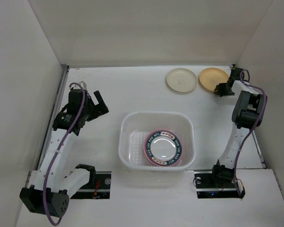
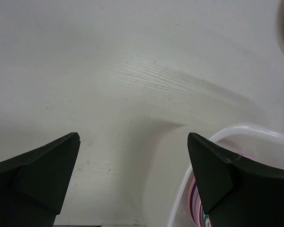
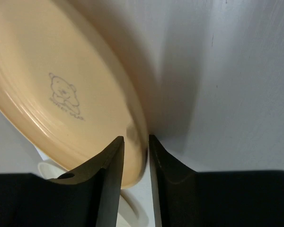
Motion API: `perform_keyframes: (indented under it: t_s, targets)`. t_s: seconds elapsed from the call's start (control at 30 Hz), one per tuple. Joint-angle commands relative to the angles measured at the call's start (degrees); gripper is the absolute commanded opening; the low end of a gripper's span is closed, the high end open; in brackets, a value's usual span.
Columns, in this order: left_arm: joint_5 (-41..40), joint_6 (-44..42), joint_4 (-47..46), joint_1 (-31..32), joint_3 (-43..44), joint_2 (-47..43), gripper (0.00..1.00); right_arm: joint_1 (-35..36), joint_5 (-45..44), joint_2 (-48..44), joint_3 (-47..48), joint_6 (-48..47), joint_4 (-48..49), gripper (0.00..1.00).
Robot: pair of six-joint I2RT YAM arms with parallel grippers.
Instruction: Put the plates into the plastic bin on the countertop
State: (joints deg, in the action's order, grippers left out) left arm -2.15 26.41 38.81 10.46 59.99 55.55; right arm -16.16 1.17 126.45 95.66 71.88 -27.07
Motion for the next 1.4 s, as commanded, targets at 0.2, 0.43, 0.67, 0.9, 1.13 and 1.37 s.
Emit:
perform_keyframes:
  t_s: [0.2, 0.43, 0.67, 0.9, 1.13, 1.37]
  targets:
    - [0.0, -0.8, 1.5, -1.0, 2.3, -1.6, 1.00, -0.4, 1.6, -2.1, 0.2, 2.5, 2.5, 0.00]
    - [0.1, -0.8, 1.3, 0.1, 0.5, -4.3, 1.00, -0.3, 1.6, -18.0, -12.3, 0.3, 17.5, 0.00]
    - [1.4, -0.7, 0.1, 1.7, -2.0, -6.2, 1.00, 5.6, 10.5, -33.6, -21.4, -11.6, 21.4, 0.00]
    - [3.0, -0.8, -1.8, 3.7, -2.7, -5.8, 1.00, 22.9, 14.9, -40.0, -24.0, -36.1, -1.6, 0.01]
    - [3.1, -0.8, -3.7, 6.2, -2.9, -4.4, 1.00, 36.1, 12.5, -50.3, -31.1, -45.1, -9.9, 0.02]
    - [3.2, -0.8, -5.2, 7.5, -2.3, -2.5, 1.00, 40.5, 8.0, -54.5, -31.7, -48.1, -16.1, 0.00]
